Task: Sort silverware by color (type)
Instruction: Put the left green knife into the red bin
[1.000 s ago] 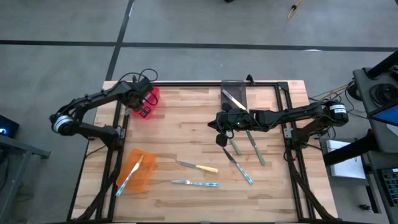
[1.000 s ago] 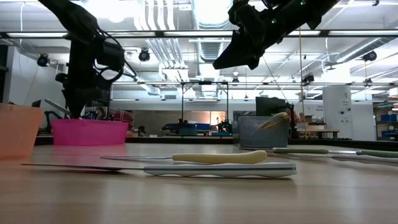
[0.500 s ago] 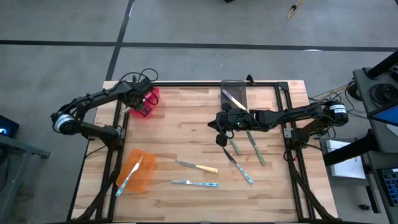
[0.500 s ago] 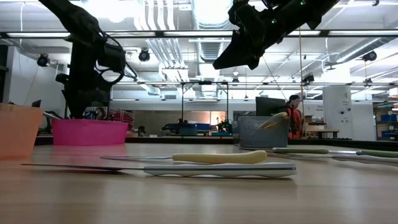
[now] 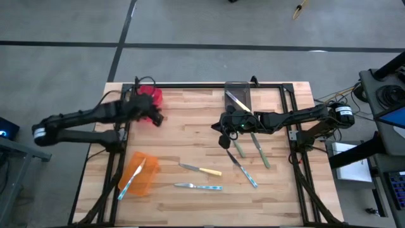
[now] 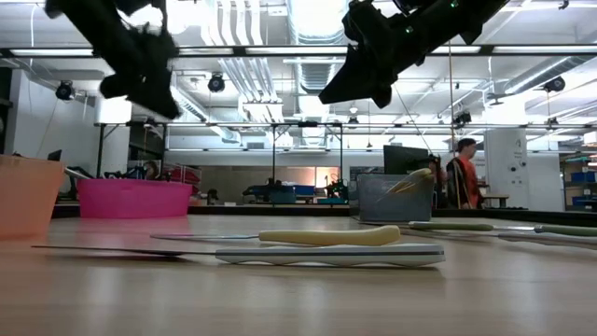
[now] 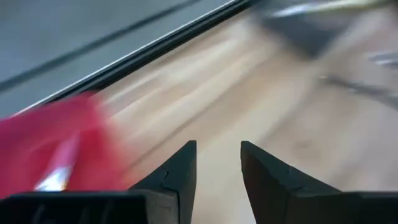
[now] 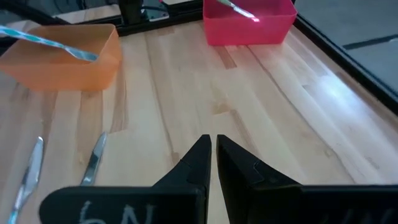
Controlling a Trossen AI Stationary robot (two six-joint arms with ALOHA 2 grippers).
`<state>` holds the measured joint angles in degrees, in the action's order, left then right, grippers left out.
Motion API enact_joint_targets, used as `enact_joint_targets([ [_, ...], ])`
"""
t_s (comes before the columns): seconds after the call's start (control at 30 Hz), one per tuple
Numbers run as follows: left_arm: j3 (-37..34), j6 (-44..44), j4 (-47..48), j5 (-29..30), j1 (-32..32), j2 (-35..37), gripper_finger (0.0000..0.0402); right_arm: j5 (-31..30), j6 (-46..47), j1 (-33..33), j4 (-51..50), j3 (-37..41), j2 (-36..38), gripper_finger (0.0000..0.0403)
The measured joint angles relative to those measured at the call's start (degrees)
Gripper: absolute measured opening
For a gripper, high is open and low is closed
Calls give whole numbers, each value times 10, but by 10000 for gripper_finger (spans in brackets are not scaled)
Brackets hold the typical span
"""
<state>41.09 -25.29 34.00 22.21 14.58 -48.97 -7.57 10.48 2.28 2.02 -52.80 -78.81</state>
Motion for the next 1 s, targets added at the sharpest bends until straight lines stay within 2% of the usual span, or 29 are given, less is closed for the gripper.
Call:
enact_joint_targets([
  [0.2,-37,-2,-115,58,-172,30,105,-1,38,-12,0,0,0,18],
  [0.3,-55,16,-159,87,-240,32,105,0,53,-24,5,0,0,18],
  [0.4,-63,53,-179,90,-288,28,105,0,56,-34,4,0,0,18],
  [0.6,-56,133,-190,81,-320,29,105,-2,74,-35,4,-8,0,18],
  [0.73,-65,152,-221,19,-322,26,105,-19,70,-34,2,-9,0,18],
  [0.8,-83,146,-293,5,-323,17,105,-19,65,-30,1,-9,0,18],
  [0.87,-111,142,-403,-14,-323,3,101,-17,58,-27,0,-9,0,18],
  [1.0,-171,143,-587,-78,-330,-43,84,-13,37,-26,-18,-9,1,18],
])
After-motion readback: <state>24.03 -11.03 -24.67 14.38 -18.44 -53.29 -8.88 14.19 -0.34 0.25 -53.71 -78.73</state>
